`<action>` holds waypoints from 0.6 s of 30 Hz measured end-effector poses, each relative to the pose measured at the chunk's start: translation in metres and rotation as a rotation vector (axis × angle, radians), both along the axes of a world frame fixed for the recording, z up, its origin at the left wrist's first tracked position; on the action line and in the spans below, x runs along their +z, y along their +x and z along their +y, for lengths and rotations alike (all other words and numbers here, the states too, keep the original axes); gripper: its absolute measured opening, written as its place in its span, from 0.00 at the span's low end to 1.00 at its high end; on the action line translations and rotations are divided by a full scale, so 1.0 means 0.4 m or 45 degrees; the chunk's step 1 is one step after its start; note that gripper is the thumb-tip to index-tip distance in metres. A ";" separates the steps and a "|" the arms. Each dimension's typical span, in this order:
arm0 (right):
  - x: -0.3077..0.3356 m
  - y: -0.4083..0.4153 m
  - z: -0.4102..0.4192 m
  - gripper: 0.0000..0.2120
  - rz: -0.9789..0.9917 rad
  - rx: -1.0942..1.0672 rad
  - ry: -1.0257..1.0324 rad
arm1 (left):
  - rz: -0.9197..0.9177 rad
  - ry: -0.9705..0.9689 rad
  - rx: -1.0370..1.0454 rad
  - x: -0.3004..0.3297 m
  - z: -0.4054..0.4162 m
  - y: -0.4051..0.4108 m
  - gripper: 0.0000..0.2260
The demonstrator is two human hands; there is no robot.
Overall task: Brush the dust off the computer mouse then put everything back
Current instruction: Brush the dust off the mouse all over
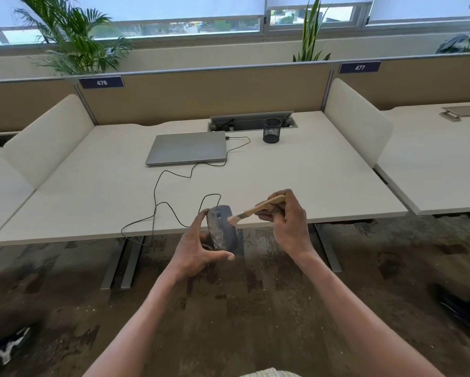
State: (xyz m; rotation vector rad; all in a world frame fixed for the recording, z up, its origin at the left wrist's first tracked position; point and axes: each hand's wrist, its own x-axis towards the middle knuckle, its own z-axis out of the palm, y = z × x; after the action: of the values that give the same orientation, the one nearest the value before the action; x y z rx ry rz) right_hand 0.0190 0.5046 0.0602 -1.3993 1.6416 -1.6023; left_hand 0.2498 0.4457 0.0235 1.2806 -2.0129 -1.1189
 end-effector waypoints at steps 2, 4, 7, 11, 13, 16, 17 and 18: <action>0.008 0.001 -0.017 0.16 0.007 -0.005 -0.017 | -0.027 -0.017 -0.011 0.001 0.004 -0.002 0.58; 0.016 0.004 -0.029 0.15 0.022 -0.009 -0.033 | -0.041 -0.018 -0.024 0.003 0.006 -0.003 0.59; 0.023 0.009 -0.042 0.14 0.091 -0.016 -0.078 | -0.041 -0.014 -0.042 0.004 0.008 -0.003 0.58; 0.033 0.016 -0.047 0.13 0.273 0.002 -0.172 | -0.044 0.004 -0.038 0.005 0.013 -0.007 0.58; 0.039 0.019 -0.046 0.13 0.377 0.045 -0.195 | -0.051 0.011 -0.034 0.007 0.015 -0.012 0.58; 0.051 0.022 -0.039 0.14 0.550 0.125 -0.180 | -0.052 0.007 -0.031 0.011 0.019 -0.021 0.58; 0.056 0.023 -0.037 0.14 0.595 0.152 -0.172 | -0.059 0.002 -0.026 0.012 0.020 -0.023 0.58; 0.062 0.023 -0.034 0.14 0.634 0.179 -0.164 | -0.068 -0.003 -0.021 0.014 0.022 -0.025 0.58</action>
State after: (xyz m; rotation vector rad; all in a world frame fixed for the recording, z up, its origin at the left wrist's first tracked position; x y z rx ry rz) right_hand 0.0281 0.4909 0.0851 -2.0589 1.6684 -1.3701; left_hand 0.2399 0.4544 0.0290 1.3082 -2.0661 -1.1005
